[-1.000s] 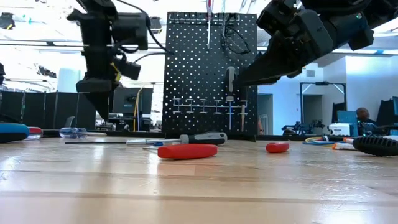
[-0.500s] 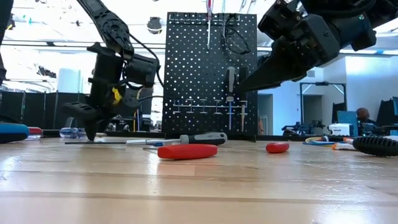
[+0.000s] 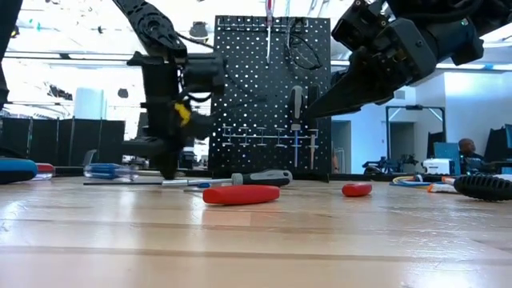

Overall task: Hang tools onto peg board
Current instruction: Hang the transparent blue screwdriver on the pegboard

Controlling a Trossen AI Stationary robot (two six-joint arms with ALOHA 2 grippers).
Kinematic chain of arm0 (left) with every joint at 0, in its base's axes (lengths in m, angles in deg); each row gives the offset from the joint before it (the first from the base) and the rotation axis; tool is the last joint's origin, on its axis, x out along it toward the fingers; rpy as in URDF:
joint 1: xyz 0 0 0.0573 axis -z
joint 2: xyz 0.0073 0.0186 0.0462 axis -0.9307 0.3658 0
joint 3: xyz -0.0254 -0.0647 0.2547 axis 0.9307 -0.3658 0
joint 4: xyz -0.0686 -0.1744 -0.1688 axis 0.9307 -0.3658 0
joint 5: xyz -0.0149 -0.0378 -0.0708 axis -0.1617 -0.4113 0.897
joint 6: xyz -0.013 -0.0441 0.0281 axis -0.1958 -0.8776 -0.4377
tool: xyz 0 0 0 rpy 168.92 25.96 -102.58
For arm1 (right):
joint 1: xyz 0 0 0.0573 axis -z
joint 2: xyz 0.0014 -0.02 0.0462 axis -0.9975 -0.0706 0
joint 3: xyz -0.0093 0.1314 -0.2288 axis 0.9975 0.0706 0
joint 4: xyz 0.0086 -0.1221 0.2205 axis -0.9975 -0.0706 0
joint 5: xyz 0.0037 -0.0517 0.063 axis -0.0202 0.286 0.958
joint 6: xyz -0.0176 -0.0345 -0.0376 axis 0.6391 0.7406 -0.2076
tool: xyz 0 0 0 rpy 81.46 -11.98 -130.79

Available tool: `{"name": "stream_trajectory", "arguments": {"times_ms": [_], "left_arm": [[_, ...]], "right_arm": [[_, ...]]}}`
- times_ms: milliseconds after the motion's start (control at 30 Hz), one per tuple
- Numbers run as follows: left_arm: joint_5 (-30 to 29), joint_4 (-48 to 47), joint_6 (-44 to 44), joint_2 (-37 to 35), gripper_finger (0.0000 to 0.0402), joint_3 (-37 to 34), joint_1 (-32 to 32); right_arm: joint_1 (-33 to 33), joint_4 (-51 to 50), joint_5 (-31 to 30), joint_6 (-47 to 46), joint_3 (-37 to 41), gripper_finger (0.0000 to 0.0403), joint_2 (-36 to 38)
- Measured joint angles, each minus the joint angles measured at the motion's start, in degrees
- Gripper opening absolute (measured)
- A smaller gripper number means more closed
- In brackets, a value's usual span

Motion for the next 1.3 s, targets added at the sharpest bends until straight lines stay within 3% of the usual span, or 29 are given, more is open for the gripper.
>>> {"name": "stream_trajectory", "arguments": {"times_ms": [267,433,667,800,1033,1300], "left_arm": [[10.07,2.66,-3.24,-0.01,0.0118,2.36,1.48],[10.27,-6.38,-7.07,-1.68,0.0164,4.37,1.48],[9.25,-11.23,-17.08,-12.92,0.0168,3.02,2.21],[2.12,-9.58,-25.33,-23.12,0.0167,-2.10,5.25],[-15.16,-2.84,-50.33,-39.70,0.0166,-16.77,16.35],[-21.76,16.09,-59.77,-44.41,0.0166,-30.22,26.05]], "right_arm": [[3.40,2.19,0.06,-0.06,0.00,0.0198,0.00],[7.94,1.91,0.33,1.95,-2.23,0.0208,-0.01],[12.13,-1.99,7.39,4.48,-13.76,0.0235,-8.70],[13.00,-8.74,7.67,4.39,-24.60,0.0239,-18.17],[14.31,-24.81,7.65,3.57,-45.08,0.0220,-33.20],[18.02,-35.33,7.65,1.36,-65.36,0.0194,-45.29]]}}
